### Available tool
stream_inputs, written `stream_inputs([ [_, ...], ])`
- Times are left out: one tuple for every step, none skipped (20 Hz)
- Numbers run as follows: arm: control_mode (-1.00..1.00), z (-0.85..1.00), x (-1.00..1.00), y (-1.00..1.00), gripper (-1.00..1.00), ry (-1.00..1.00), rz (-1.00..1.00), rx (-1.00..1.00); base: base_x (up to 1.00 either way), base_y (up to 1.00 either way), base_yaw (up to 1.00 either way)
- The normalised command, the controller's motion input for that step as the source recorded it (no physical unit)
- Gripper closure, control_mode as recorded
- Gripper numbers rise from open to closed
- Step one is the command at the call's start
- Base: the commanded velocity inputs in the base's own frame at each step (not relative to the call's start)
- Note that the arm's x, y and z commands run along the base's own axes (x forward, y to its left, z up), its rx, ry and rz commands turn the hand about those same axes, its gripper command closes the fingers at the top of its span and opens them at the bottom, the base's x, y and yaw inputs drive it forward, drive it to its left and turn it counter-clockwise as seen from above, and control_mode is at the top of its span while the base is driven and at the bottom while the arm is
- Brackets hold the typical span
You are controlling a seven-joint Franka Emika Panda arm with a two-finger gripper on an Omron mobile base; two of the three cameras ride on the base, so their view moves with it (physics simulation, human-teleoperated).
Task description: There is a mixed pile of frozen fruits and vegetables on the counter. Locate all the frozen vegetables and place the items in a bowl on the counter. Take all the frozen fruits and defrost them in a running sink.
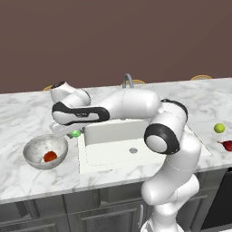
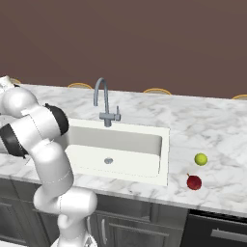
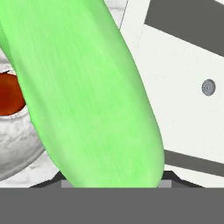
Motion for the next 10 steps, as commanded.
stream_inputs([
  [-1.0, 0.07, 0.25, 0.7, 1.0, 0.0, 0.06, 0.01, 0.0, 0.0, 0.0],
  [-1.0, 0.07, 0.22, 0.56, 1.0, 0.09, 0.04, 0.01, 0.0, 0.0, 0.0],
  [-1.0, 0.14, 0.18, 0.18, 1.0, 0.11, 0.01, 0.03, 0.0, 0.0, 0.0],
  [-1.0, 0.12, 0.14, 0.0, 1.0, 0.07, 0.0, 0.04, 0.0, 0.0, 0.0],
  [-1.0, 0.11, 0.09, 0.05, 1.0, 0.03, 0.0, 0.0, 0.0, 0.0, 0.0],
  [-1.0, 0.11, 0.03, 0.15, 1.0, 0.0, 0.0, 0.0, 0.0, 0.0, 0.0],
  [-1.0, 0.0, 0.0, 0.42, 1.0, 0.0, 0.0, 0.0, 0.0, 0.0, 0.0],
  [-1.0, 0.0, 0.0, 0.5, 1.0, 0.0, 0.0, 0.0, 0.0, 0.0, 0.0],
  [-1.0, 0.0, 0.0, 0.61, 1.0, 0.0, 0.0, 0.0, 0.0, 0.0, 0.0],
  [-1.0, 0.0, 0.0, 0.66, 1.0, 0.0, 0.0, 0.0, 0.0, 0.0, 0.0],
])
